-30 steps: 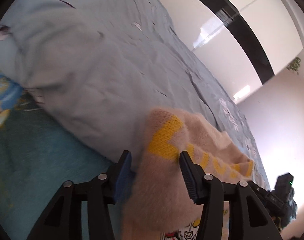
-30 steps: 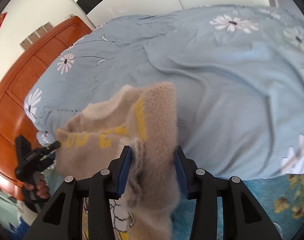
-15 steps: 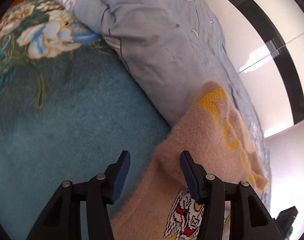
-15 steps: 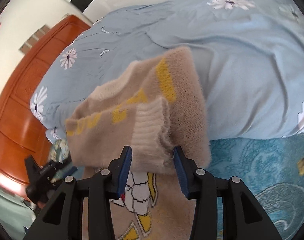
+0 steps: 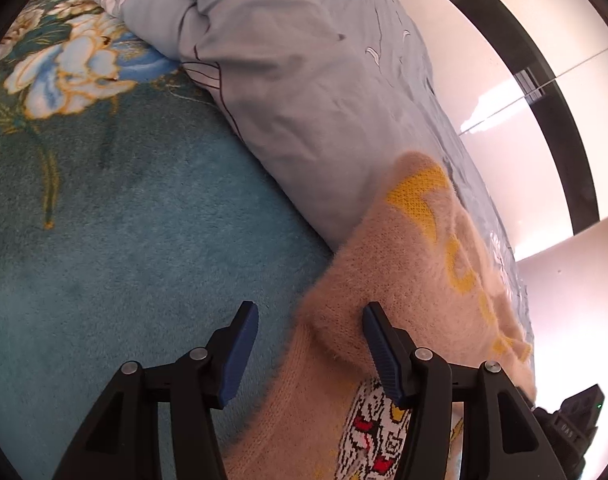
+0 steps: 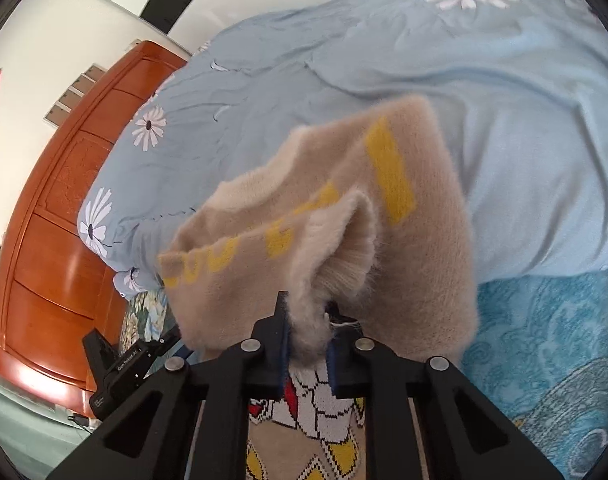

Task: Fold clothes

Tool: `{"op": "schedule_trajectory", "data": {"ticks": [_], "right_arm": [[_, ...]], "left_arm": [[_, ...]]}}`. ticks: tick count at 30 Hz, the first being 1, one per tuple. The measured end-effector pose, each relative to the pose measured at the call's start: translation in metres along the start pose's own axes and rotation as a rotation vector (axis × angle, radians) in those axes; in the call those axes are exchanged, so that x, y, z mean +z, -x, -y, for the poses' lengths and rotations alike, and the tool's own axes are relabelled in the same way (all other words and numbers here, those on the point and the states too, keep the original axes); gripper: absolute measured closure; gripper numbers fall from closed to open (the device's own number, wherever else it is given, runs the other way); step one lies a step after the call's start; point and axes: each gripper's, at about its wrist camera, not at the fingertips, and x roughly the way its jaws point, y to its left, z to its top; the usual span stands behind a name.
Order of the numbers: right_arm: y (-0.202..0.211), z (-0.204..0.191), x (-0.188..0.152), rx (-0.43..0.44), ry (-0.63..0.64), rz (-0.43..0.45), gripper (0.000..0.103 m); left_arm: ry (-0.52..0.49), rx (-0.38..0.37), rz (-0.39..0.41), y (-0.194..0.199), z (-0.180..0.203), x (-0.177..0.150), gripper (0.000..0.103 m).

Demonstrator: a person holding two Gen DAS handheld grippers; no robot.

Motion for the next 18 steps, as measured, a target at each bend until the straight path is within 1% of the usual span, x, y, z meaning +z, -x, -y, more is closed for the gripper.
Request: {"op": "schedule_trajectory", "data": {"ticks": [2, 4, 6, 9, 11, 13, 16, 18], "right_arm": [[0.018, -0.009, 0.004, -0.009, 0.051, 0.063, 0.089], [0.028, -0.013, 0.007, -0.039, 0.095, 0.099, 0.089], [0.023, -0.004, 0.010, -0.086, 0.095, 0.081, 0.089], [0.002, 0.015, 0.007, -0.157, 0.070, 0.019, 0.089], [-0.008, 0.024, 0.004, -0.170, 0.038, -0.002, 0.089], [-0.008, 0.029, 0.004, -0.150, 0.001, 0.007, 0.089], [-0.007, 0.023, 0.003, -0.168, 0.019, -0.002, 0.087], [-0.002, 0.017, 0.003, -0.178, 0.049, -0.007, 0.083]], "left_arm": [[-0.015, -0.010, -0.004, -0.001, 0.003, 0.002, 0.044], [-0.044, -0.010, -0.012, -0.006, 0.009, 0.002, 0.040], [-0.069, -0.001, -0.028, -0.013, 0.014, 0.000, 0.039], [-0.083, 0.026, -0.055, -0.026, 0.016, -0.001, 0.039], [-0.079, 0.034, -0.055, -0.030, 0.014, 0.002, 0.037], [-0.071, 0.024, -0.057, -0.030, 0.010, 0.000, 0.037], [-0.061, 0.014, -0.064, -0.039, 0.014, -0.001, 0.037], [-0.056, -0.002, -0.069, -0.041, 0.011, 0.004, 0.037]]}}
